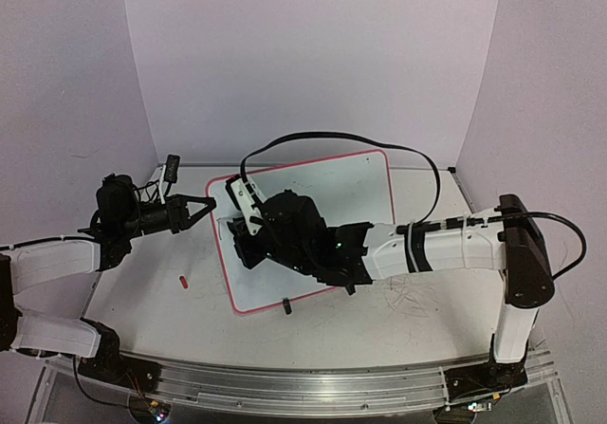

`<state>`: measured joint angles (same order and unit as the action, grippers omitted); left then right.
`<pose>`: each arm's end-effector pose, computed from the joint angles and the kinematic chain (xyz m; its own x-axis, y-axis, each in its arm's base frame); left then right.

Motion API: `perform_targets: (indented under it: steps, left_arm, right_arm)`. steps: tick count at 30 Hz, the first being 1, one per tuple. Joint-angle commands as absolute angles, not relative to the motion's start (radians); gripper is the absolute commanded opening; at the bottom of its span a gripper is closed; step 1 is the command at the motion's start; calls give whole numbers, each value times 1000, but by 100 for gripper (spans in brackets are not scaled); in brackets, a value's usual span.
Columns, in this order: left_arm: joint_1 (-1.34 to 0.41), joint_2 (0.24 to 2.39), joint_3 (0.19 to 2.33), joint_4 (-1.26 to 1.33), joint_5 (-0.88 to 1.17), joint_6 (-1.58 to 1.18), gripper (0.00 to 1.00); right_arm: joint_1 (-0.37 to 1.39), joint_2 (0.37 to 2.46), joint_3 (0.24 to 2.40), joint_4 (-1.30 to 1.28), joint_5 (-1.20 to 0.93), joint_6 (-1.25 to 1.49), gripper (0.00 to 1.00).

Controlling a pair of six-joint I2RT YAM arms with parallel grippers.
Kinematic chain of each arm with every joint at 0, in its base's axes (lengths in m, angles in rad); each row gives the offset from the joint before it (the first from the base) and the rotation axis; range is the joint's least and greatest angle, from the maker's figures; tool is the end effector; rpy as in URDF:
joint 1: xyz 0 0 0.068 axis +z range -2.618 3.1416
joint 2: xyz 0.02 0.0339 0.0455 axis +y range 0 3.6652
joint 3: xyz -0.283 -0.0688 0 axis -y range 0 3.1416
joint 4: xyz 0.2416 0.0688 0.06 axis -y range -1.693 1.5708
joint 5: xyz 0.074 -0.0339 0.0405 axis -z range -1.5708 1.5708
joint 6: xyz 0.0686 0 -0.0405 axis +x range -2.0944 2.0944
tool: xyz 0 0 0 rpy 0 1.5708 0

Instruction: Write a sentence on the whiteboard

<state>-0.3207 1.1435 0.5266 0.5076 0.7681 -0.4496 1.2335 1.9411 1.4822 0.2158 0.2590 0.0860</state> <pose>0.2290 -0.1263 0.2668 -0.4766 -0.1711 -0.8623 0.7495 0.4336 -0.5003 0.1826 0.4677 0.2903 -0.1507 -0.1787 -0.9723 -0.8200 0.5719 0.0219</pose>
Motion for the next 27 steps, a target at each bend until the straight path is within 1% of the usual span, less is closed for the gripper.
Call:
perform_targets:
  steps: [1,16,27]
  left_arm:
    - [-324,1125,535,547,787,-436,0]
    - [-324,1121,532,547,787,-435,0]
    - [-323,1120,531,548,787,-435,0]
  right_arm:
    - [1229,1947,1522,216,316,81,0]
    - [1229,1911,1478,198,369,107,0]
    - [1229,1886,1436,193,368,132,0]
